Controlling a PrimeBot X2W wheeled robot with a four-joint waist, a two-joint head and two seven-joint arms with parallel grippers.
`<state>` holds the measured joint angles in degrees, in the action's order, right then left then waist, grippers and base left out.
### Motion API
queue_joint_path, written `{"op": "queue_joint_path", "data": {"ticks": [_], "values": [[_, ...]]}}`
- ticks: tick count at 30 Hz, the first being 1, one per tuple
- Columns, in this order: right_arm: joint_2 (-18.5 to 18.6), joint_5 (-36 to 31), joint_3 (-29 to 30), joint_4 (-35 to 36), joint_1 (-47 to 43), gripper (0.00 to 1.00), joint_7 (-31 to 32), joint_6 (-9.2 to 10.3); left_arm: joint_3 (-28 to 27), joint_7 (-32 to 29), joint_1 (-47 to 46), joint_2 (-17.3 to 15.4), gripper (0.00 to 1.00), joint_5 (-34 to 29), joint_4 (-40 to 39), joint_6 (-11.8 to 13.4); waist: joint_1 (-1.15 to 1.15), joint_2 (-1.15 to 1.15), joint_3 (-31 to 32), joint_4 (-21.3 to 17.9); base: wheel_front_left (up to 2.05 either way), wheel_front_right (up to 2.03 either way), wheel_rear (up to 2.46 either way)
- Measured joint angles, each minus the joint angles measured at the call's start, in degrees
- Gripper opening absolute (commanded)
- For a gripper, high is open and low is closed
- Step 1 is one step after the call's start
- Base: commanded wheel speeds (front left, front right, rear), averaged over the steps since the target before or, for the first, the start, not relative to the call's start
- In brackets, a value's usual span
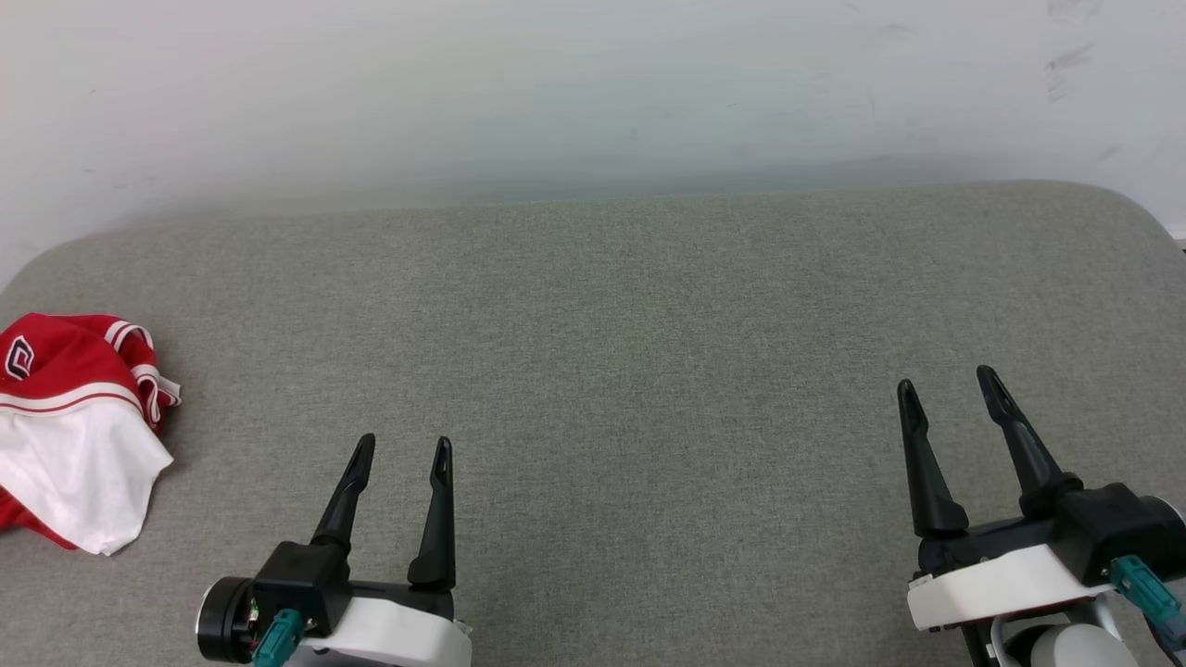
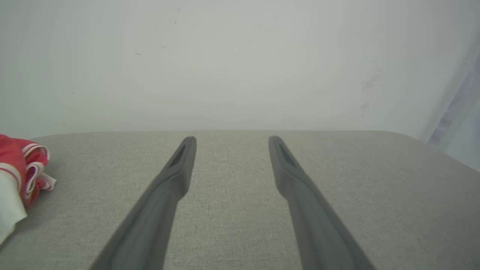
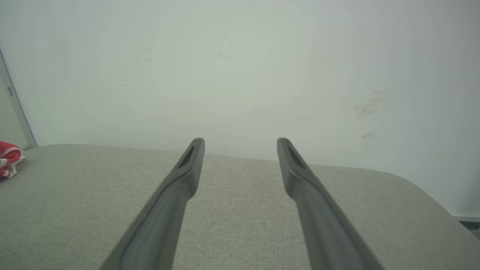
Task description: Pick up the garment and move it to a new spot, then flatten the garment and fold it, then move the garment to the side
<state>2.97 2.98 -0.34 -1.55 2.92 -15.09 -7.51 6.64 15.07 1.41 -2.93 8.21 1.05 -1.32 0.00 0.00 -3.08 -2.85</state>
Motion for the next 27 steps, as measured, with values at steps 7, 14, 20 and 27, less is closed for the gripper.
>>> {"op": "queue_joint_path", "data": {"ticks": [7,14,20,27], "values": [[0.00,0.18,-0.03,-0.21,0.00,1.00,0.00,0.00,0.21,0.00,-0.01,0.01,1.00,0.02,0.53,-0.02,0.00,0.00,0.08,0.19,0.00,0.00,0.00],[0.00,0.75,-0.49,-0.22,-0.47,1.00,0.00,0.00,0.24,0.00,-0.02,0.02,1.00,0.10,0.59,-0.01,0.00,0.00,0.30,1.39,0.00,0.00,0.00],[-0.01,1.21,-1.40,-0.51,-0.68,1.00,0.00,0.00,-0.02,0.00,-0.03,0.02,1.00,0.09,0.64,-0.01,0.00,0.00,0.31,3.50,0.00,0.00,0.00],[0.00,1.37,-2.42,-0.89,-0.93,1.00,0.00,0.00,-0.55,0.00,0.06,0.03,1.00,0.10,0.86,0.07,0.00,0.00,0.54,7.14,0.00,0.00,0.00]]}}
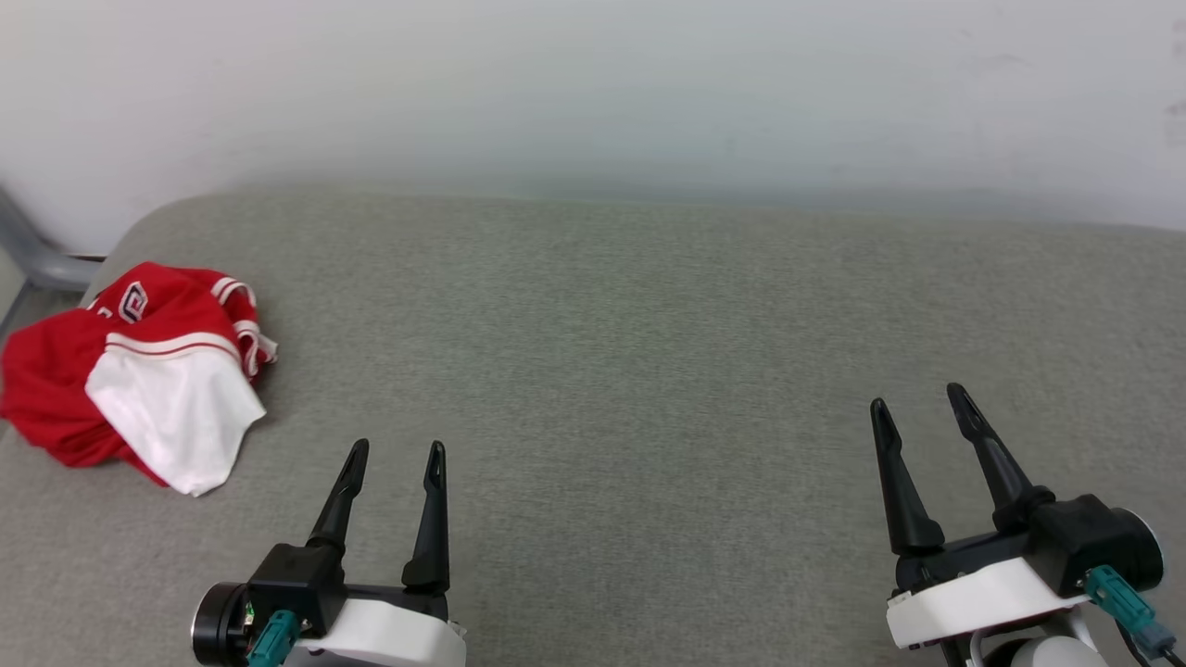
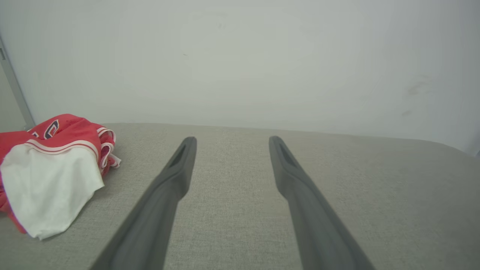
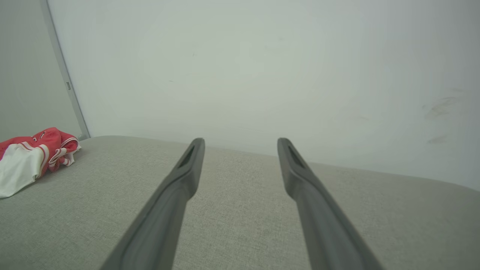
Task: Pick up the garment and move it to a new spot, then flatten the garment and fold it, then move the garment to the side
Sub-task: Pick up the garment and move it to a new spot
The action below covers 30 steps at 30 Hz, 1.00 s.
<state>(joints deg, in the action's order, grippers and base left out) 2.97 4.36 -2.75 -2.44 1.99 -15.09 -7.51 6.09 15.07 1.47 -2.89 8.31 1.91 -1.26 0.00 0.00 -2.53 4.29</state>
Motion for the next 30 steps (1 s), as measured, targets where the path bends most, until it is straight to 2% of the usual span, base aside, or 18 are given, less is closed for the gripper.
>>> {"op": "queue_joint_path", "data": {"ticks": [22,30], "values": [[-0.01,0.41,-2.80,-0.85,-0.86,1.00,0.00,0.00,-0.89,0.00,1.16,-0.01,1.00,-0.49,0.10,-0.15,0.00,0.00,0.80,14.59,0.00,0.00,0.00],[-0.01,0.67,-3.50,-1.11,-0.97,1.00,0.00,0.00,-1.09,0.00,1.79,-0.02,1.00,-0.67,0.12,-0.62,0.00,0.00,1.37,18.36,0.00,0.00,0.00]]}}
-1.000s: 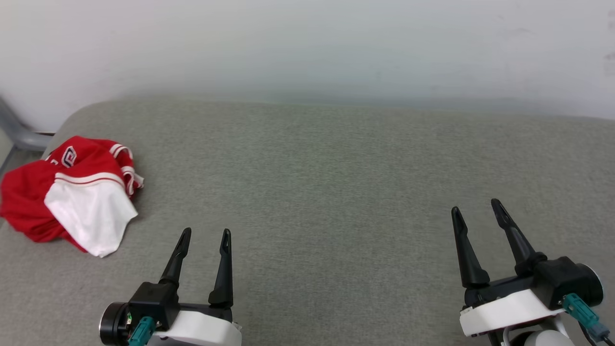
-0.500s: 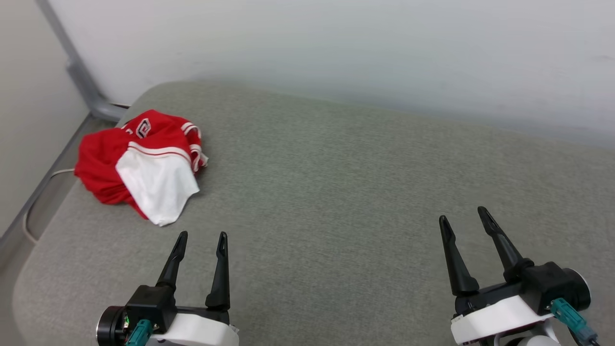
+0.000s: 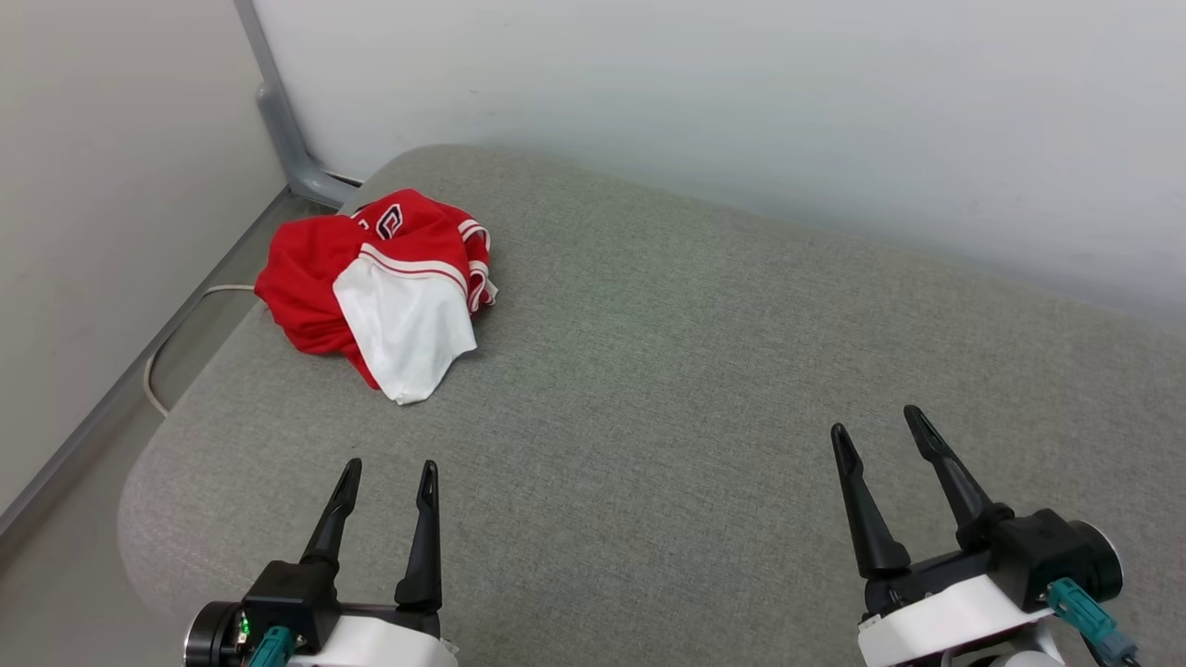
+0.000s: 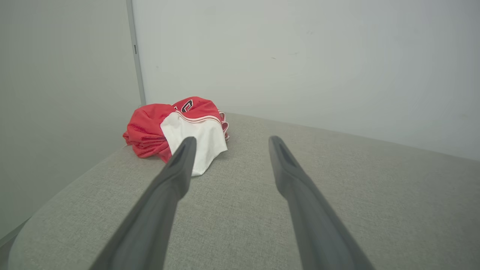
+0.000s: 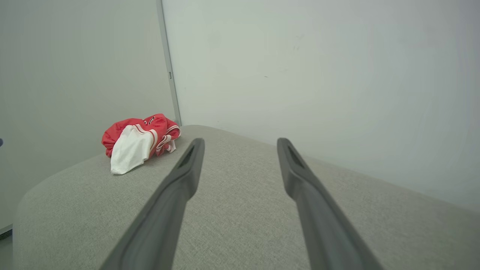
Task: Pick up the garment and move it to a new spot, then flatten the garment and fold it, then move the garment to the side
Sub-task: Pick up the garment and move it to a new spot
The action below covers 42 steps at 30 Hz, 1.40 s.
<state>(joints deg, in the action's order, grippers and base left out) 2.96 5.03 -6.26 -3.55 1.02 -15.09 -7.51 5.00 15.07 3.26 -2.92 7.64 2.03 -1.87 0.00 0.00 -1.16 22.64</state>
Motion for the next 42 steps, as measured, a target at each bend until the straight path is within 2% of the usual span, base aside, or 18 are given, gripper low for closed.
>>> {"op": "queue_joint_path", "data": {"ticks": [6,14,19,24,28,35,40,42], "values": [[0.00,0.01,-0.24,-0.01,-0.01,1.00,0.00,0.00,-0.29,0.00,0.08,0.00,1.00,-0.01,-0.24,0.32,0.00,0.00,-0.12,0.63,0.00,0.00,0.00],[-0.01,-0.15,-0.29,0.09,0.15,1.00,0.00,0.00,-0.92,0.00,0.08,0.01,1.00,0.84,-0.58,1.21,0.00,0.00,-1.31,-0.63,0.00,0.00,0.00],[-0.02,-2.26,-0.44,0.92,0.97,1.00,0.00,0.00,-3.92,0.00,-1.41,0.01,1.00,3.23,-0.45,2.14,0.00,0.00,-3.56,-1.79,0.00,0.00,0.00],[0.51,-4.14,-0.55,3.36,2.64,1.00,0.00,0.00,-8.96,0.01,-7.86,-0.11,1.00,3.41,4.09,0.08,0.00,0.00,-7.60,-3.04,0.00,0.00,0.00],[2.07,-4.99,-0.87,5.91,4.02,1.00,0.00,0.00,-10.10,-2.00,-15.62,-4.24,1.00,4.44,14.21,-2.31,0.01,0.00,-11.49,-4.10,0.00,0.00,0.00],[4.14,-5.66,-1.53,10.27,6.40,1.00,0.00,0.00,-8.64,-21.15,-31.26,-15.22,1.00,9.09,25.55,-5.19,0.01,0.00,-18.58,-6.37,0.00,0.00,0.00],[4.68,-6.30,-2.31,12.37,8.37,1.00,0.00,0.00,-6.02,-33.09,-39.04,-21.35,1.00,14.26,28.95,-5.53,0.02,0.00,-23.01,-8.41,0.00,0.00,0.00],[4.72,-6.64,-2.58,12.80,8.72,1.00,0.00,0.00,-4.91,-37.15,-40.97,-22.63,1.00,17.46,29.62,-5.53,0.01,0.00,-24.44,-9.35,0.00,0.00,0.00]]}}
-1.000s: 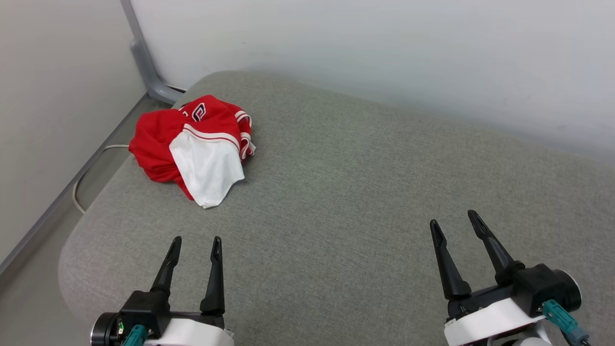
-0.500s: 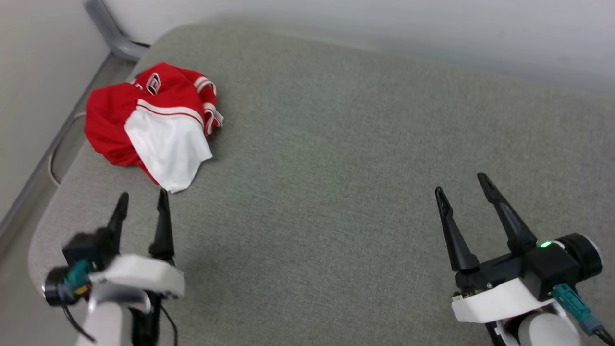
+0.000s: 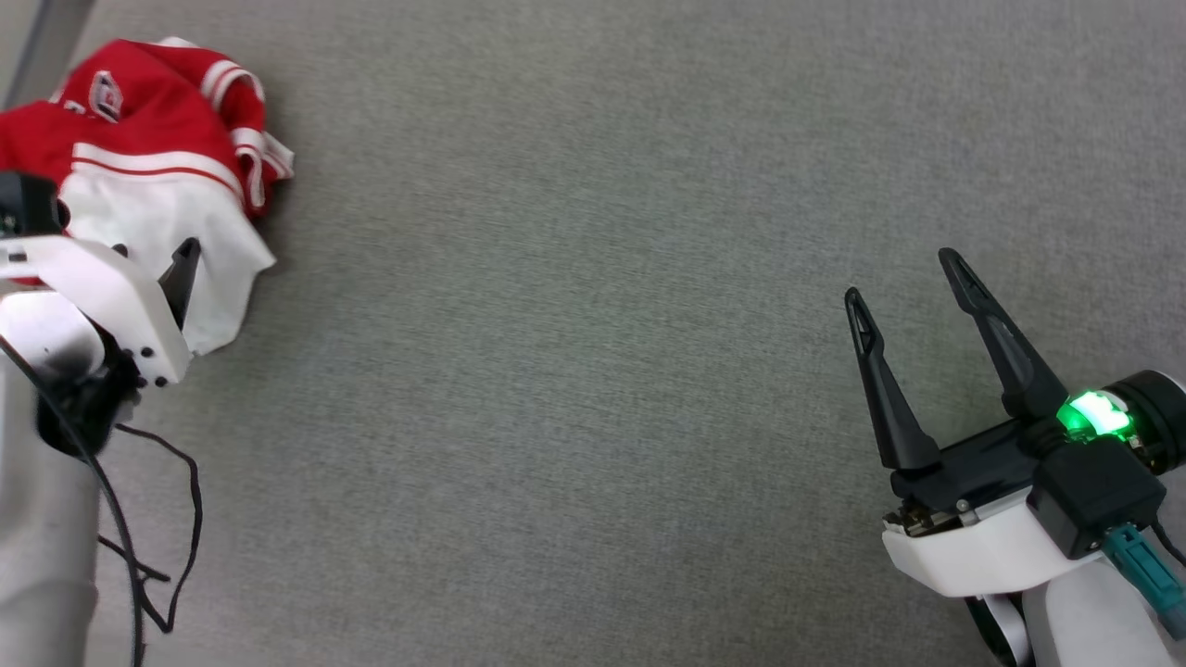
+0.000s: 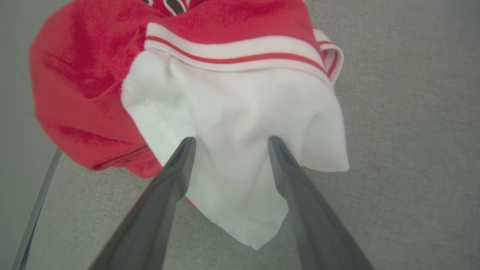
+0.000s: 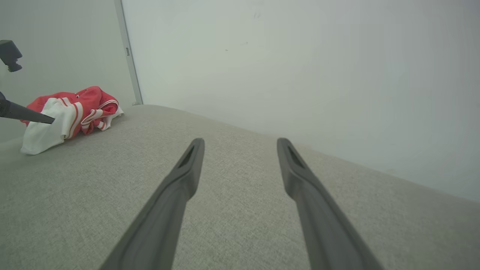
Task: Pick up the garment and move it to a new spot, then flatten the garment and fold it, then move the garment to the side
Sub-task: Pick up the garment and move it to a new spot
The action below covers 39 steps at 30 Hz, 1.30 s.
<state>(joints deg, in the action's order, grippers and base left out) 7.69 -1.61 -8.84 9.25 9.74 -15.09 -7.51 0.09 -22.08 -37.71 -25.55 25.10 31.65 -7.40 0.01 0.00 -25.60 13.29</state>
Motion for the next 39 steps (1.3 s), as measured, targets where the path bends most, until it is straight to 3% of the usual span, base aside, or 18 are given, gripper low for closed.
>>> {"op": "queue_joint_path", "data": {"ticks": [6,13,14,16,23,27,33,39], "values": [[0.02,-0.42,-0.26,0.40,0.63,1.00,0.00,0.00,1.53,-6.10,-3.86,-4.81,1.00,3.61,2.63,-0.09,0.00,0.00,-3.29,-2.86,0.00,0.00,0.00],[0.13,-0.74,-0.23,0.38,1.18,1.00,0.00,0.00,2.69,-9.70,-6.04,-5.45,1.00,5.91,6.76,-0.10,0.00,0.00,-5.74,-5.14,0.00,0.00,0.00],[0.15,-0.85,-0.25,0.31,1.21,1.00,0.00,0.00,3.02,-10.57,-6.22,-5.66,0.93,6.58,7.20,-0.09,-0.01,0.00,-5.89,-5.35,0.00,0.00,0.00],[0.15,-0.90,-0.25,0.10,1.32,1.00,0.00,0.00,3.42,-11.54,-6.37,-5.91,0.00,8.15,7.59,-0.09,-0.01,0.00,-5.95,-5.69,0.00,0.00,0.00],[-0.33,-0.89,0.10,-1.18,1.44,1.00,0.00,0.00,4.44,-9.77,-5.75,-6.41,0.00,10.45,8.69,0.00,-0.01,0.00,-4.36,-5.92,0.00,0.00,0.00],[-1.14,-0.68,0.09,-2.40,1.42,1.00,0.00,0.00,5.05,-4.50,-4.99,-7.77,0.00,9.44,8.71,-0.10,0.00,0.00,-1.31,-5.92,0.00,0.00,0.00],[-2.46,-0.07,0.58,-4.05,0.87,1.00,0.00,0.00,6.52,2.37,-7.04,-10.25,0.00,5.93,4.37,-0.10,-0.01,0.00,3.61,-6.20,0.00,0.00,0.00],[-3.70,0.24,1.98,-5.25,-0.34,1.00,0.00,0.00,10.24,5.11,-9.89,-10.39,0.00,3.04,-2.67,-0.09,-0.02,0.00,8.54,-7.04,0.00,0.00,0.00]]}}
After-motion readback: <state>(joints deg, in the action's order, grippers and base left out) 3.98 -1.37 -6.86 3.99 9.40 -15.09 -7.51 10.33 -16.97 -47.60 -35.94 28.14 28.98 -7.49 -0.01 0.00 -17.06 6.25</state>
